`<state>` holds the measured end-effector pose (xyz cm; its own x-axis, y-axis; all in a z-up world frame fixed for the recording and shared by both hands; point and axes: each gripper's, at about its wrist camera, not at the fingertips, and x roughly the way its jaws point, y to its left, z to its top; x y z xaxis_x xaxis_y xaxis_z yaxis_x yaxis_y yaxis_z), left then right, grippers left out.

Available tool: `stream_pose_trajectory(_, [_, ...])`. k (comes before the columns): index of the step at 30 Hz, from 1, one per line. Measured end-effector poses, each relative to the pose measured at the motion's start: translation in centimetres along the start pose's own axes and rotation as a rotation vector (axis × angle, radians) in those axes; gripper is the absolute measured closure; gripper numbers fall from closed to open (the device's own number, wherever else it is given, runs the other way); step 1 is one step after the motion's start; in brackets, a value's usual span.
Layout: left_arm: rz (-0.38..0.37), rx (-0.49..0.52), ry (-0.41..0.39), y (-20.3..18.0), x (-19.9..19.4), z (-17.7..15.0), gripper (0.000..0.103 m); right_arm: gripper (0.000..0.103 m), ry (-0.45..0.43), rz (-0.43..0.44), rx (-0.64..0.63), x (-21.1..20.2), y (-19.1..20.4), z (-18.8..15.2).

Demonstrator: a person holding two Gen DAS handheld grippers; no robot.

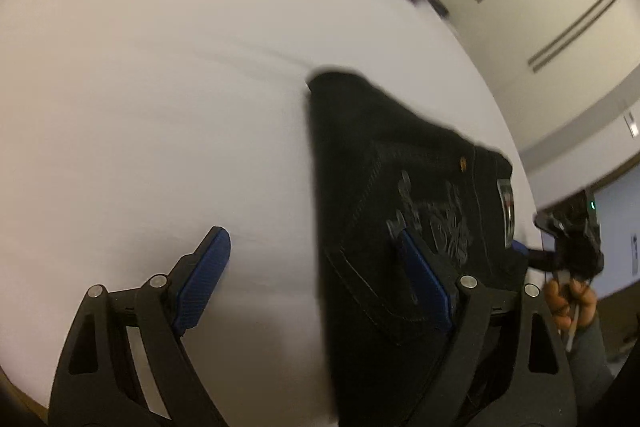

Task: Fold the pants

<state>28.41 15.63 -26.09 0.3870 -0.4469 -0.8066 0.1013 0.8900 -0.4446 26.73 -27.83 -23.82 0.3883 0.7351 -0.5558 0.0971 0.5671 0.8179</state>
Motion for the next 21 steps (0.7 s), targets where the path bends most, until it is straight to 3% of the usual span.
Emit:
stream_pose_trajectory(3, [0.023, 0.020, 0.015, -0.7, 0.5, 0.0, 0.018, 0.020, 0.034, -0.002, -0.035, 0.3, 0.3, 0.0])
stream_pose_trajectory(5, [0.020, 0.022, 0.025, -0.8, 0.3, 0.0, 0.018, 0.034, 0.075, -0.008, -0.053, 1.5, 0.9, 0.1])
stream_pose_trajectory(6, [0.029, 0.035, 0.034, -1.2, 0.3, 0.0, 0.019, 0.036, 0.100, -0.023, -0.060, 2.3, 1.1, 0.2])
stream_pose_trajectory(8, [0.053, 0.075, 0.060, -2.4, 0.9, -0.3, 0.027, 0.040, 0.108, -0.051, -0.069, 3.0, 1.3, 0.2])
stream_pose_trajectory(9, [0.056, 0.091, 0.071, -2.9, 1.1, -0.3, 0.036, 0.042, 0.107, -0.047, -0.066, 3.1, 1.2, 0.3])
stream_pose_trajectory(10, [0.054, 0.108, 0.080, -3.5, 1.3, -0.4, 0.052, 0.048, 0.104, -0.040, -0.059, 3.1, 1.1, 0.3])
stream_pose_trajectory(11, [0.047, 0.123, 0.091, -4.1, 1.5, -0.4, 0.058, 0.057, 0.105, -0.046, -0.054, 3.0, 0.9, 0.4])
stream_pose_trajectory(17, [0.110, 0.187, 0.081, -6.7, 1.6, -0.7, 0.077, 0.074, 0.080, -0.098, -0.108, 2.5, 1.2, 0.0])
stream_pose_trajectory(21, [0.131, 0.224, 0.051, -8.4, 0.3, -0.7, 0.089, 0.080, 0.029, -0.218, -0.280, 1.9, 4.6, -0.8])
